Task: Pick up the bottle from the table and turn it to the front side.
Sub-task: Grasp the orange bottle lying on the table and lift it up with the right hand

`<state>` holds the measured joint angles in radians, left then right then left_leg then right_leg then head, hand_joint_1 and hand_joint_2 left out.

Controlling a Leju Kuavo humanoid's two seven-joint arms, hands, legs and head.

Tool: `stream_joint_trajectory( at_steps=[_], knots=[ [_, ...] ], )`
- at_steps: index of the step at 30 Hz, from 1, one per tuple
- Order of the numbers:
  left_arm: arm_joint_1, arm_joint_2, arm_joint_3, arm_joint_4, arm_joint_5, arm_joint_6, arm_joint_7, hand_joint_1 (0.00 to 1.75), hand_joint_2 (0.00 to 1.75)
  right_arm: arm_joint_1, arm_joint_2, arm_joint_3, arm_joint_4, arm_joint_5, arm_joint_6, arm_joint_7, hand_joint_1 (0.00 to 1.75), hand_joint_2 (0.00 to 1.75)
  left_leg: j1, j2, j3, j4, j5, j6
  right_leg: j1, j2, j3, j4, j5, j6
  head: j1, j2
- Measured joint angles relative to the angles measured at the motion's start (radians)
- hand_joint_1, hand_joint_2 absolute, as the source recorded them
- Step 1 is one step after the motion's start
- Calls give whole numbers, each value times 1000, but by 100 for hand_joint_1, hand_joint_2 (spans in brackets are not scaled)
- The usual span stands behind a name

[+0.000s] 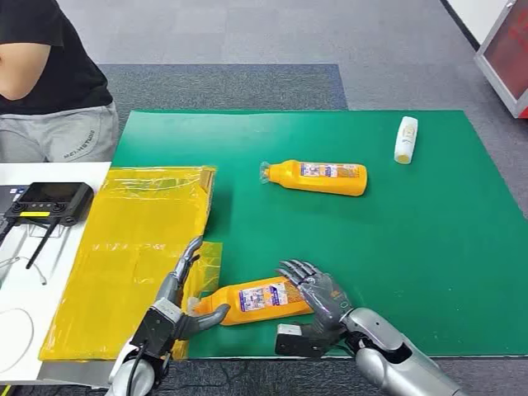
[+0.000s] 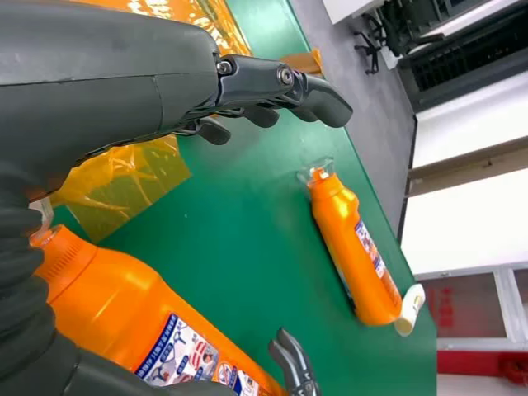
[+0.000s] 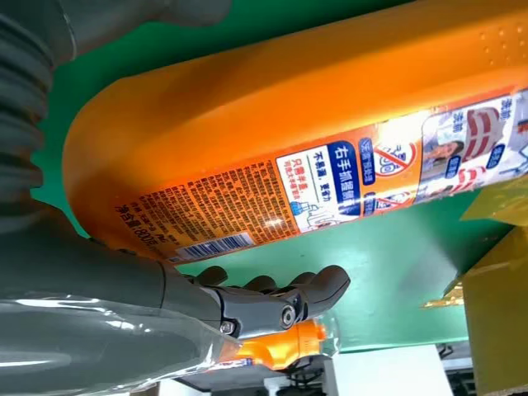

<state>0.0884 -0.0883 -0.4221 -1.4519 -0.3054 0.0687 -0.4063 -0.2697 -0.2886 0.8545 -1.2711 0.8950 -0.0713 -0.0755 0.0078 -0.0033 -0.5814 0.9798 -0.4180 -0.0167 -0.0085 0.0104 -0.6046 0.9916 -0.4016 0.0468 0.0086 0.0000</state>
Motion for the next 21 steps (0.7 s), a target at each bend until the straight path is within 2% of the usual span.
stream_joint_trajectory(
  at_steps=[9, 16, 17, 18, 20, 21],
  knots=[
    [0, 0, -4, 0, -3, -14, 4, 0, 175, 10, 15, -29, 7, 40, 15, -4, 0, 175, 0, 0, 0, 0, 0, 0, 0, 0, 0, 0, 0, 0, 0, 0],
    [-2, 0, -4, 1, -8, -26, 11, 0, 175, -50, 26, -17, 54, 57, 78, 4, 0, 175, 0, 0, 0, 0, 0, 0, 0, 0, 1, 0, 0, 0, 0, 0],
    [-2, 0, -4, 1, -8, -26, 10, 0, 175, -59, 26, -11, 62, 57, 83, 2, 7, 175, 0, 0, 0, 0, 0, 0, 0, 0, 1, 0, 1, 0, 0, 0],
    [-2, 0, -4, 2, -8, -26, 9, 0, 175, -70, 26, -4, 71, 57, 87, 1, 34, 175, 0, 0, 1, 0, 0, 0, 0, 0, 1, 0, 1, -1, 0, 0],
    [-2, 0, -3, 3, -8, -27, 5, 0, 175, -86, 27, 6, 85, 56, 92, 0, 120, 175, 0, 0, 1, 0, 0, 0, 0, 0, 1, 0, 1, -1, 0, 0],
    [-2, 0, -3, 3, -7, -27, 4, 0, 175, -92, 28, 10, 91, 55, 93, 1, 156, 175, 0, 0, 1, 0, 0, 0, 0, 0, 1, 0, 1, -1, 0, 0]
  ],
)
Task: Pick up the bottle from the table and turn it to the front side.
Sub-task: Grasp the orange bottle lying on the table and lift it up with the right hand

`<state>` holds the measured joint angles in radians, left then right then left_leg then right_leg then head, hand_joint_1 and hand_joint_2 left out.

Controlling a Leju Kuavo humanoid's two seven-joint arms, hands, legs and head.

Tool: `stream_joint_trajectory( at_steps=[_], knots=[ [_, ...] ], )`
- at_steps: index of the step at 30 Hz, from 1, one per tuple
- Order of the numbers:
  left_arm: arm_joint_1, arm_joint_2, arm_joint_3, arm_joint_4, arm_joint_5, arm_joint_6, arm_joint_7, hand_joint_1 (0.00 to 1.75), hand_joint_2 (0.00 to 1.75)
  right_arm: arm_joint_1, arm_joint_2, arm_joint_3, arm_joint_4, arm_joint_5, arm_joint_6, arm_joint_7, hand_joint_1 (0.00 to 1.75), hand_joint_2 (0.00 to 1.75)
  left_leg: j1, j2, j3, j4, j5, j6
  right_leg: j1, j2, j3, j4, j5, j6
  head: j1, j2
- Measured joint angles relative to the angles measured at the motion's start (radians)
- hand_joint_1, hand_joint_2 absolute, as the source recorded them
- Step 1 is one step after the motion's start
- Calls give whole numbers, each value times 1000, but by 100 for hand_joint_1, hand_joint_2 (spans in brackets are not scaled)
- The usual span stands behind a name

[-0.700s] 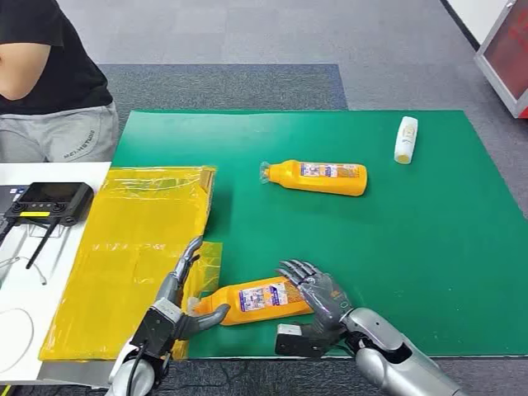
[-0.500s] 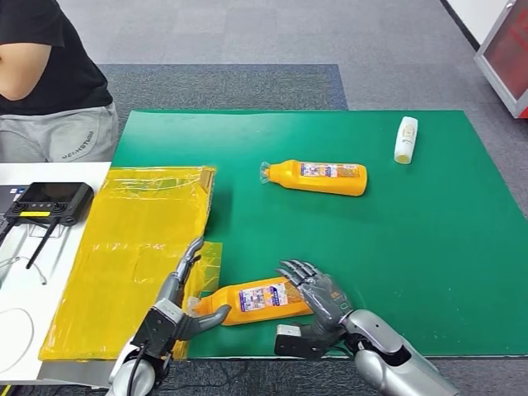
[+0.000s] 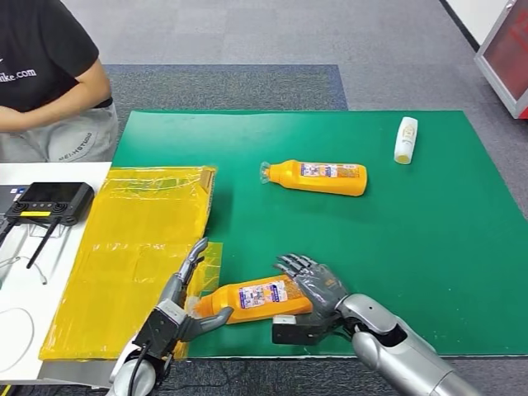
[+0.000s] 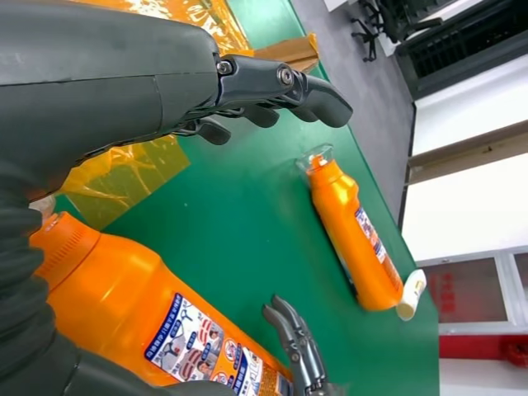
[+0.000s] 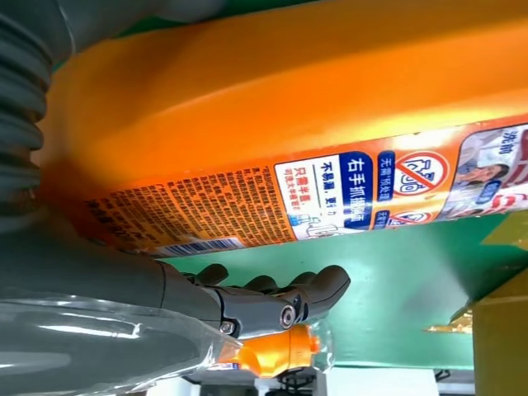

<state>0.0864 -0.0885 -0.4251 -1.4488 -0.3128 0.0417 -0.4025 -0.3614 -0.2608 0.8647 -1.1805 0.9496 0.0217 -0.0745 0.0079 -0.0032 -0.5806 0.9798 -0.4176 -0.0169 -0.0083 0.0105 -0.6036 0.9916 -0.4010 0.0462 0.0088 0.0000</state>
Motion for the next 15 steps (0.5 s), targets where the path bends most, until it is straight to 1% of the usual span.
stream_joint_trajectory(
  at_steps=[1, 2, 15],
  knots=[
    [0, 0, 1, 0, 0, 0, -1, 0, 175, -3, 0, 2, 3, -1, 0, 3, 172, 175, 0, 0, 0, 0, 0, 0, 0, 0, 0, 0, 0, 0, 0, 0],
    [0, 0, 1, 1, 0, 0, -2, 0, 175, -4, 0, 4, 6, -2, -1, 8, 175, 175, 0, 0, 0, 0, 0, 0, 0, 0, 0, 0, 0, 0, 0, 0],
    [4, 10, 6, 0, 0, 10, -2, 0, 175, -1, 6, 8, 26, 26, -47, 56, 175, 175, 0, 0, 1, 0, 2, 1, 0, 0, 1, 0, 1, 0, 0, 0]
  ],
)
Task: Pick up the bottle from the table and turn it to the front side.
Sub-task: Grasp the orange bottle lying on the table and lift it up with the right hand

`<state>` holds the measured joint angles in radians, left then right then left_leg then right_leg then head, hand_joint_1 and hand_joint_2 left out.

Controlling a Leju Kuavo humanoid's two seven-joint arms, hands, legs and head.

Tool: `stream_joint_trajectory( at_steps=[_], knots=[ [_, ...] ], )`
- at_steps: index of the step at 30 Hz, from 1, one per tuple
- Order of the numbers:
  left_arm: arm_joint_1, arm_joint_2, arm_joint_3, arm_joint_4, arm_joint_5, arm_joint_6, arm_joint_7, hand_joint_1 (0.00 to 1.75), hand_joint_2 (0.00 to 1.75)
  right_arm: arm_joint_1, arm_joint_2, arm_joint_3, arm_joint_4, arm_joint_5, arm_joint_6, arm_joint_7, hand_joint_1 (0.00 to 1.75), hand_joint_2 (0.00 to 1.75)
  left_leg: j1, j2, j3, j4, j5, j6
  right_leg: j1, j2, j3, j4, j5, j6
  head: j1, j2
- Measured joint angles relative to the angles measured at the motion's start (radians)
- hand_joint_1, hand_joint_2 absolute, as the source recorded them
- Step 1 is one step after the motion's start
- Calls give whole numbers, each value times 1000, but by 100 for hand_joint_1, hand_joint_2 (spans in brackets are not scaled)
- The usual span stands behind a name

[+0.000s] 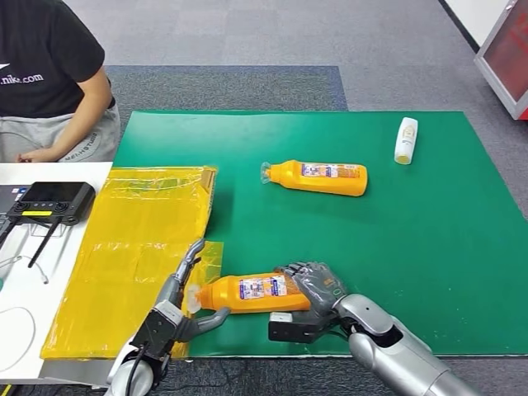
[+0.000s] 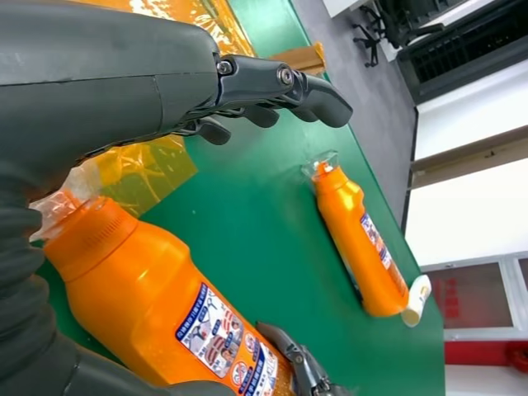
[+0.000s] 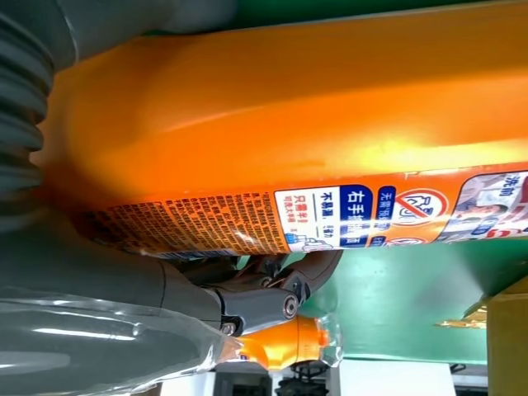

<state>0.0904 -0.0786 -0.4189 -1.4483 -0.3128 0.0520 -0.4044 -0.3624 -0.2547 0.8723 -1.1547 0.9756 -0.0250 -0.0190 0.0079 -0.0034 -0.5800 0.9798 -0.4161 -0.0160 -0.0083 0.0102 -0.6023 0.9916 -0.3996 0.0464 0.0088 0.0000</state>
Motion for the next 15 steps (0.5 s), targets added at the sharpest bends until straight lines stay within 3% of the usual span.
stream_joint_trajectory(
  at_steps=[8, 15],
  knots=[
    [4, 3, 10, -7, 0, 4, 8, 0, 175, 38, 15, -21, 0, 41, -73, 22, 175, 175, 0, 0, 0, 0, 0, 0, 0, 0, 0, 0, 0, 0, 0, 0],
    [6, 0, 27, -28, 14, 5, 9, 0, 175, 156, 78, -128, -41, 10, -187, -41, 175, 175, 0, 0, -2, 0, 0, 0, 0, 0, -1, 0, -1, 0, 0, 0]
  ],
)
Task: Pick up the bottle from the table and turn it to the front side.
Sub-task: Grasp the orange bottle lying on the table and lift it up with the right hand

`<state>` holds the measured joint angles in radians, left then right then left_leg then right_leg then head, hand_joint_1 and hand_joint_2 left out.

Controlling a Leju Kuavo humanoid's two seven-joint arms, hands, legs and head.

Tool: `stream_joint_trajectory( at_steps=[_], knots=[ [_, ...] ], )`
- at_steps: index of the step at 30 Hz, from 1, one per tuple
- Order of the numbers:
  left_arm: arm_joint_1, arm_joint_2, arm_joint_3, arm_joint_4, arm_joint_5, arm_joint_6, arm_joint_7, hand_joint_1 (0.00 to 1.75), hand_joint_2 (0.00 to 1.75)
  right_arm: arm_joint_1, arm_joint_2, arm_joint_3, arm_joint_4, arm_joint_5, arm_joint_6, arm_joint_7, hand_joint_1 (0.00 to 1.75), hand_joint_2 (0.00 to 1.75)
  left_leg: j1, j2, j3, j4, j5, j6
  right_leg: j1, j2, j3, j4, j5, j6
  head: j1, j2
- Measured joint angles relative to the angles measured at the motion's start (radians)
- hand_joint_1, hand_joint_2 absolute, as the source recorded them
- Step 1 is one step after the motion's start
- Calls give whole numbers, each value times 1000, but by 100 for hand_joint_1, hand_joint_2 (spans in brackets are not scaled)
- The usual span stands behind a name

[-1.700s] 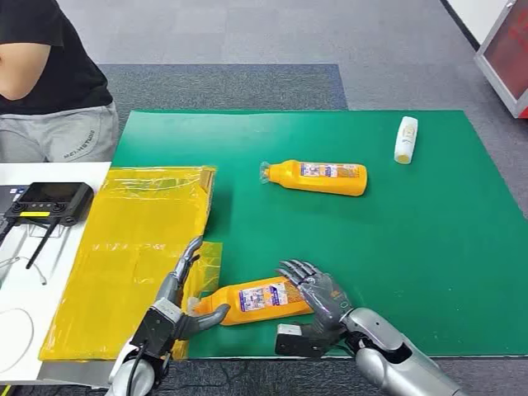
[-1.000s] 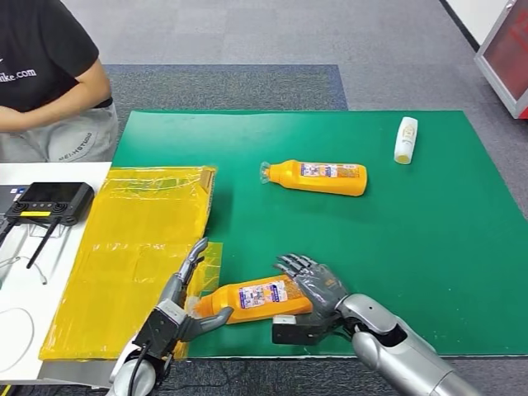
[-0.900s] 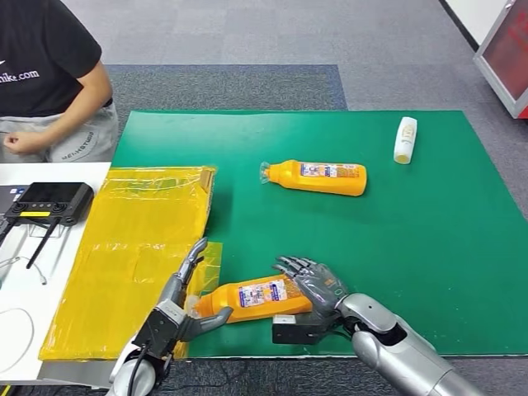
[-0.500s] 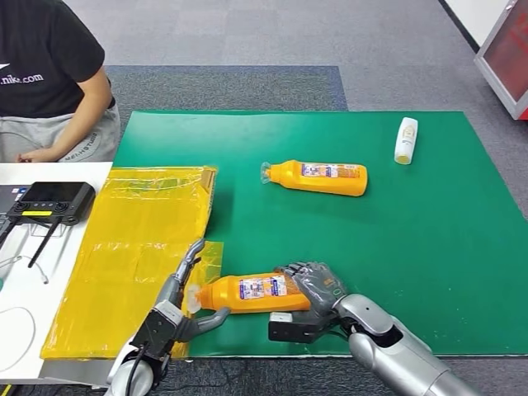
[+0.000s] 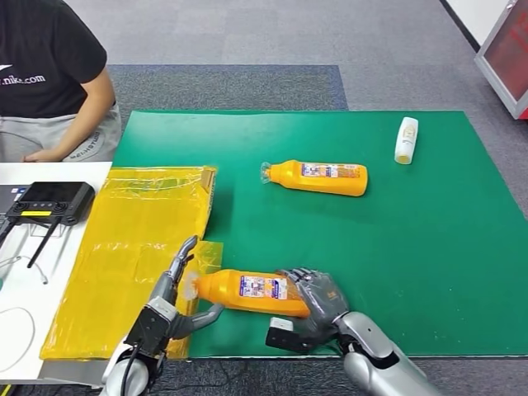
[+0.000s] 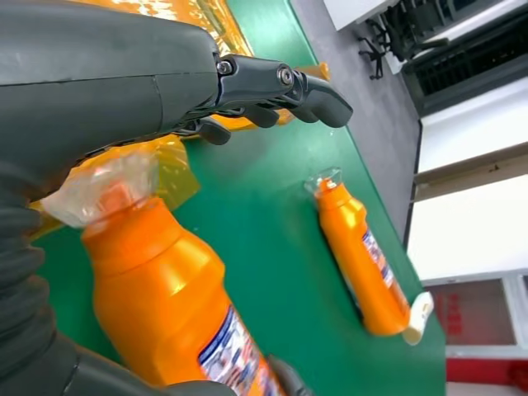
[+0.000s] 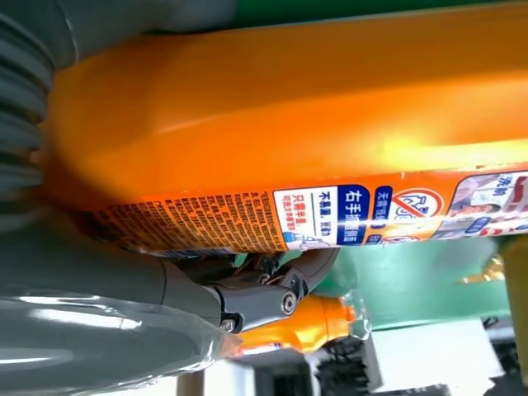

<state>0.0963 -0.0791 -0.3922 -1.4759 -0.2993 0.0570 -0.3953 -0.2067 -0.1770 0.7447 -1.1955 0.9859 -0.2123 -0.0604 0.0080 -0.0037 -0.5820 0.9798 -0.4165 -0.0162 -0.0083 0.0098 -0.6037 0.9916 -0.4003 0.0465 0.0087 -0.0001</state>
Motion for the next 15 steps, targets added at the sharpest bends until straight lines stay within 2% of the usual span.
stream_joint_trajectory(
  at_steps=[6, 10, 15],
  knots=[
    [19, -10, 12, -57, 72, 3, -78, 0, 175, 131, 83, -125, -68, -88, -78, -89, 175, 175, 0, 0, -5, 0, 0, 0, 0, -1, -4, 0, 0, 0, 0, 0],
    [39, -11, 13, -108, 105, -11, -131, 0, 175, 170, 124, -184, -93, -130, -87, -130, 175, 175, 0, 0, -6, 0, 0, 0, 0, -1, -5, 0, -1, 0, 0, 0],
    [55, -5, -6, -166, 124, -45, -153, 0, 175, 193, 159, -230, -100, -165, -87, -157, 175, 175, 0, 0, -6, 0, 0, 0, 0, -1, -5, 0, -1, 1, 0, 0]
  ],
)
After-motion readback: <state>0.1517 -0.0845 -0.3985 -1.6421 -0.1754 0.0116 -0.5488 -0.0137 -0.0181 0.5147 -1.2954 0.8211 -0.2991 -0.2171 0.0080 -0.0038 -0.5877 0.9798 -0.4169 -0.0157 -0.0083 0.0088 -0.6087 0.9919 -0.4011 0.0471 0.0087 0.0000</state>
